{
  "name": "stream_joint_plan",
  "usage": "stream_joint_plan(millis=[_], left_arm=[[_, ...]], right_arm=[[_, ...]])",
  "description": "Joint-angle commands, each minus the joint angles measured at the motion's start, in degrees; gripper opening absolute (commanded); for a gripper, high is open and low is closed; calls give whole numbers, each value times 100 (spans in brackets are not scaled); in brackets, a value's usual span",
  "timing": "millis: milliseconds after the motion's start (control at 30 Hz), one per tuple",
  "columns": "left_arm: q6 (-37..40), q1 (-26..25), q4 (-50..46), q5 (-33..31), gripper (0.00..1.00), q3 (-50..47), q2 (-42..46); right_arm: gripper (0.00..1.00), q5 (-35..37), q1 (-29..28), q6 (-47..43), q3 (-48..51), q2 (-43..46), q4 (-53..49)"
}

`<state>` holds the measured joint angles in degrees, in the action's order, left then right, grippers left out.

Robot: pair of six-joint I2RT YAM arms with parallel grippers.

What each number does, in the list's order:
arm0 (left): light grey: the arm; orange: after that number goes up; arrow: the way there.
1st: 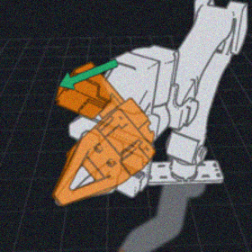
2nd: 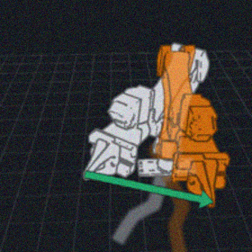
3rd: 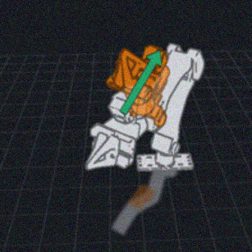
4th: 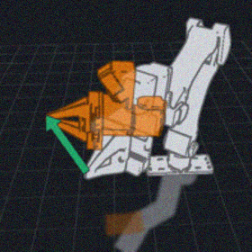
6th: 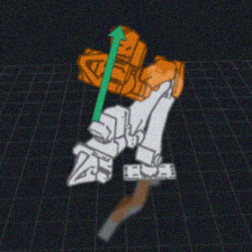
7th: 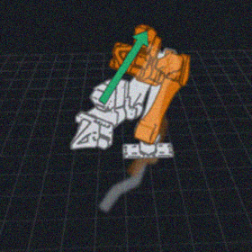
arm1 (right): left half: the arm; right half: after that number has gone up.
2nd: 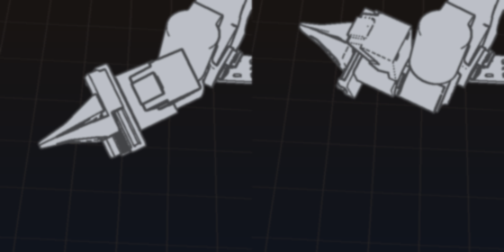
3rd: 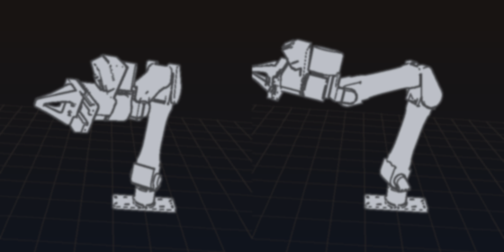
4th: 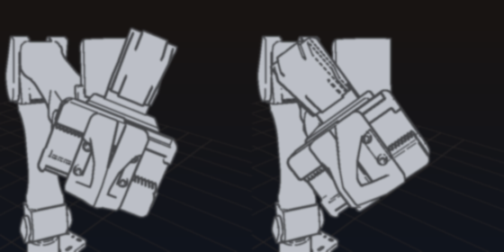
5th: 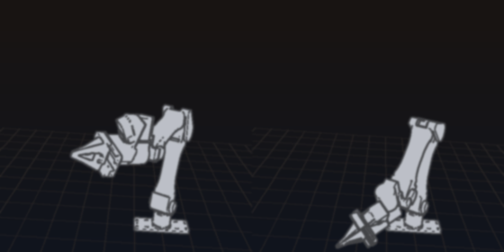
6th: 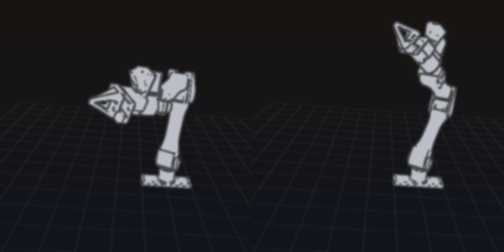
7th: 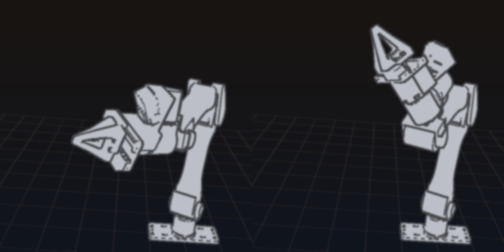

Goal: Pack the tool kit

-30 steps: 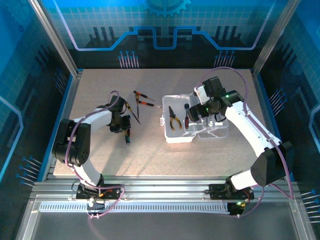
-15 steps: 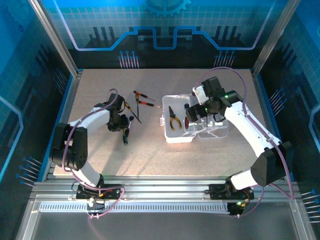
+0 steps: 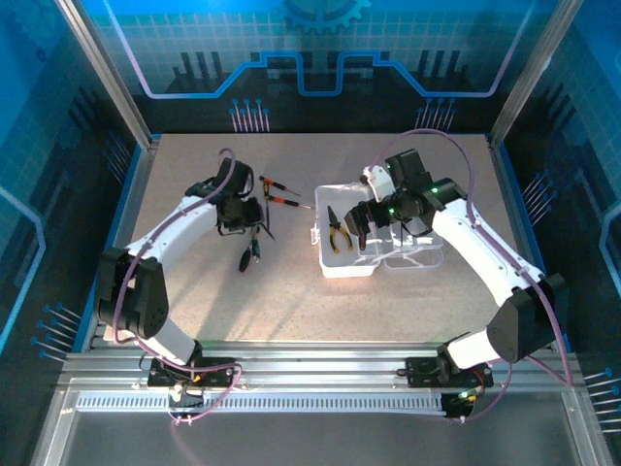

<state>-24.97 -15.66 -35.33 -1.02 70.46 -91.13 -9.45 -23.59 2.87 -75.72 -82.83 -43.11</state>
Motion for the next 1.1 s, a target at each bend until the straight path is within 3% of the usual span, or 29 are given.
stream_joint_plan(millis=[0, 167, 333, 533, 900, 1067], left_arm=[[5, -267, 221, 248, 0, 492, 78], [-113, -631, 597, 231, 0, 1003, -305], [-175, -828, 779, 257, 0, 1432, -678], [-275, -904, 924, 362, 0, 1585, -768], [-382, -910, 1124, 617, 0, 1426, -478], [-348, -905, 1139, 624, 0, 1357, -419]], right_arm=[[100, -805, -108, 447, 134, 109, 564], [100, -1844, -195, 1344, 559, 101, 1835], [100, -2268, -460, 2199, 861, -144, 2998], [88, -2299, -868, 2743, 911, -665, 3802], [68, -1965, -1161, 3090, 795, -1316, 4333], [65, -1929, -1283, 3129, 610, -1600, 4354]])
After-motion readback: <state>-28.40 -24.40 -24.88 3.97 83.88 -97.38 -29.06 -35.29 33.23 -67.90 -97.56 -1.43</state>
